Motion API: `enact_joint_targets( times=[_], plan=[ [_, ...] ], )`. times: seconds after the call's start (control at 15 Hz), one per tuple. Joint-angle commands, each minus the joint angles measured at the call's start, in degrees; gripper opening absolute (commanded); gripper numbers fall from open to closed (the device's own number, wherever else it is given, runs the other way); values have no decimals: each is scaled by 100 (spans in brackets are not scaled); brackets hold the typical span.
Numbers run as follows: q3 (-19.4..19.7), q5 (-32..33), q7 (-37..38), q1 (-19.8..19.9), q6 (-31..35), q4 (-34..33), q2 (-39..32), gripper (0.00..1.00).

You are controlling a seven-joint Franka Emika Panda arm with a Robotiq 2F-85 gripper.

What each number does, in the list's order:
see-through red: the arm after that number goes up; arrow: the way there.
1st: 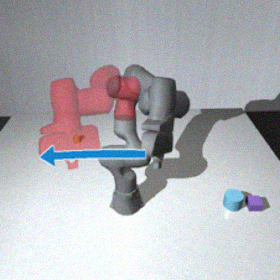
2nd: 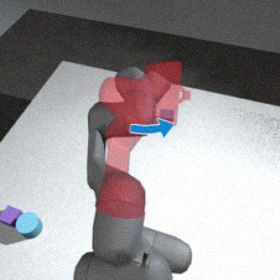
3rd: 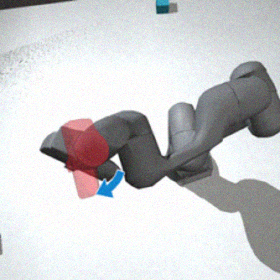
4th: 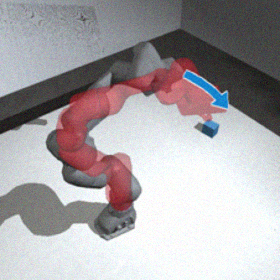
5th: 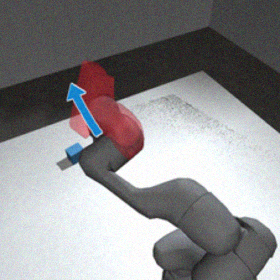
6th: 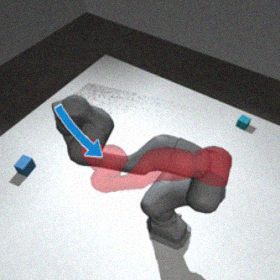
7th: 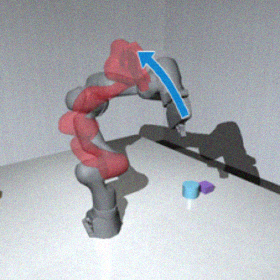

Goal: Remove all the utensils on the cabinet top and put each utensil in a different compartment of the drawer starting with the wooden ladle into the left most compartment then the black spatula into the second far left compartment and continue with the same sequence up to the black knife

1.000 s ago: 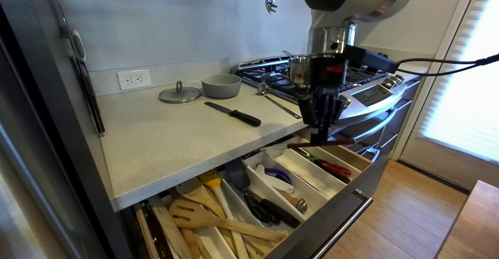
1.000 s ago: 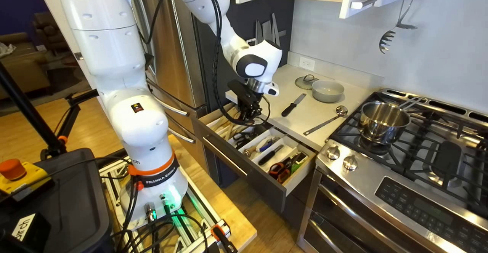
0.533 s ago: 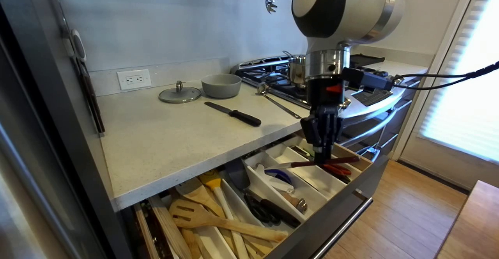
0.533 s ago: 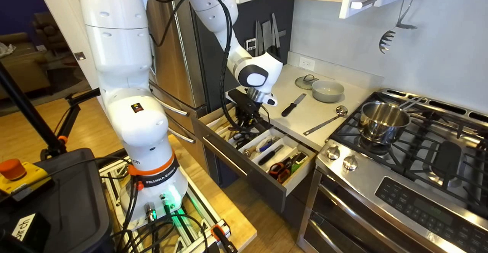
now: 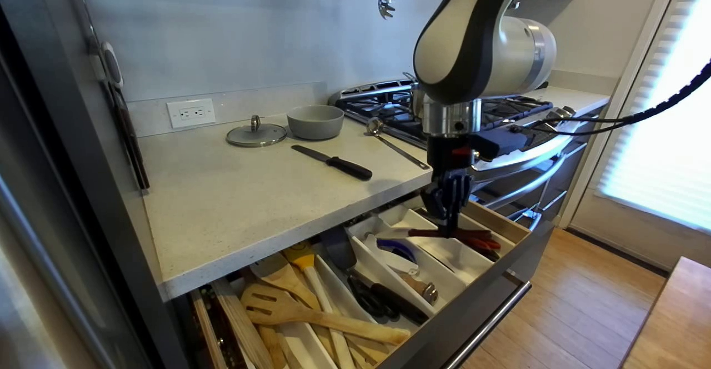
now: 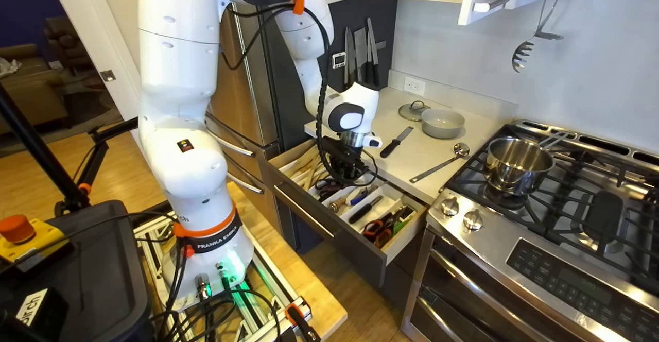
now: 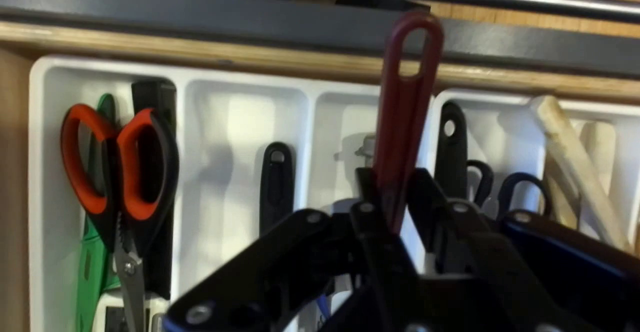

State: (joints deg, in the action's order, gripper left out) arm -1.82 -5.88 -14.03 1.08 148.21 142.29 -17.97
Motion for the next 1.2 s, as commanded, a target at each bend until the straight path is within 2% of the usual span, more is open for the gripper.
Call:
enact_joint_targets(
  times=[0.0, 0.27, 0.53, 0.6, 0.67, 0.73, 0.93, 1.13],
  plan=[
    [48, 307, 326, -39, 898, -216, -596, 5],
    [-139, 172, 425, 46, 1736, -413, -1102, 5],
    [-194, 207, 623, 30, 2056, -569, -1415, 5],
    [-237, 188, 644, 56, 2130, -599, -1459, 47],
    [-249, 189, 689, 52, 2185, -616, -1478, 48],
    [-255, 211, 701, 46, 2246, -624, -1479, 54],
    [-384, 199, 670, 143, 2180, -539, -1210, 76],
    [-744, 9, 624, 403, 1911, -357, -700, 99]
  ],
)
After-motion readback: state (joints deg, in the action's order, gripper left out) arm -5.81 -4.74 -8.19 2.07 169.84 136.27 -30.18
